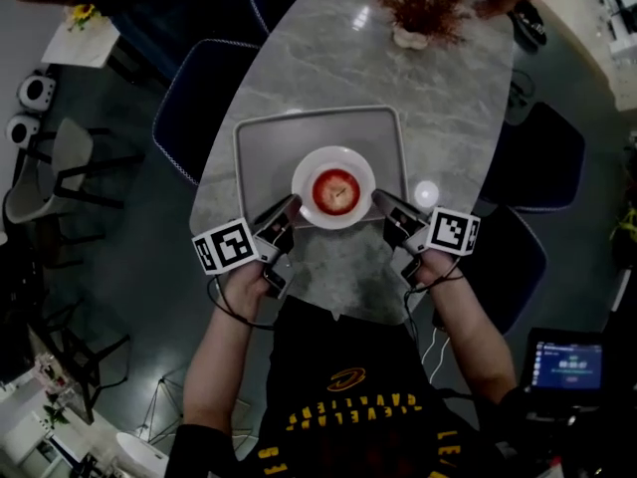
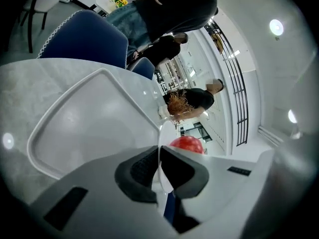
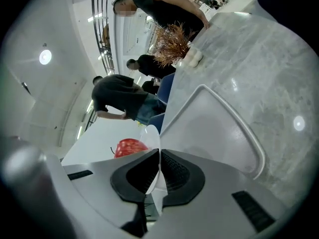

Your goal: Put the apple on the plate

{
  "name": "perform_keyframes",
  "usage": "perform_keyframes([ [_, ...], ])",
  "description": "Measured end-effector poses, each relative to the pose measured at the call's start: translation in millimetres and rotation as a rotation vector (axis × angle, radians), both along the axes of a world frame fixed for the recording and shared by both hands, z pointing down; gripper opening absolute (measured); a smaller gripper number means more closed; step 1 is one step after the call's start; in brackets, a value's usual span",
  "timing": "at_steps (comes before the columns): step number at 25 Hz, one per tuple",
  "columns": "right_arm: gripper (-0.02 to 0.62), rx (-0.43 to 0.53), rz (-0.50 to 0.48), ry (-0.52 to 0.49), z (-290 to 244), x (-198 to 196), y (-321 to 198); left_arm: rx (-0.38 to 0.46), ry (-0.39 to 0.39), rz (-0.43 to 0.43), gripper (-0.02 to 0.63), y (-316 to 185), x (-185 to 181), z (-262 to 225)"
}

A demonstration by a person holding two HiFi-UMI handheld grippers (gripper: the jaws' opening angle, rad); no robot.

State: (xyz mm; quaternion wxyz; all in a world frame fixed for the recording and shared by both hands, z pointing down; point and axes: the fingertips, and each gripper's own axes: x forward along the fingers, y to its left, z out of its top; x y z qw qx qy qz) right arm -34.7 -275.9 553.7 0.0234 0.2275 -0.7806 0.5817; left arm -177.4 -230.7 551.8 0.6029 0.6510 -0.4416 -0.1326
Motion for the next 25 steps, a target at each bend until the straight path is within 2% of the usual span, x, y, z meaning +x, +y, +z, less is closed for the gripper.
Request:
perform_keyframes([
  [8, 0.023, -0.021, 0.007, 0.015, 12.4, -5.0, -19.9, -0.026, 0.015, 0.009, 0.021, -21.3, -4.4, 13.4],
  [16, 0.023, -0.161, 0.051, 0.118, 47.8, 0.1, -19.4, -0.093, -0.026, 0.031, 0.021, -25.6, -7.4, 44.3],
  [25, 0.023, -0.158, 0.027, 0.196, 66.4, -5.8, -24.4, -0.162, -0.088, 0.040, 0.021, -32.1, -12.2, 63.8],
])
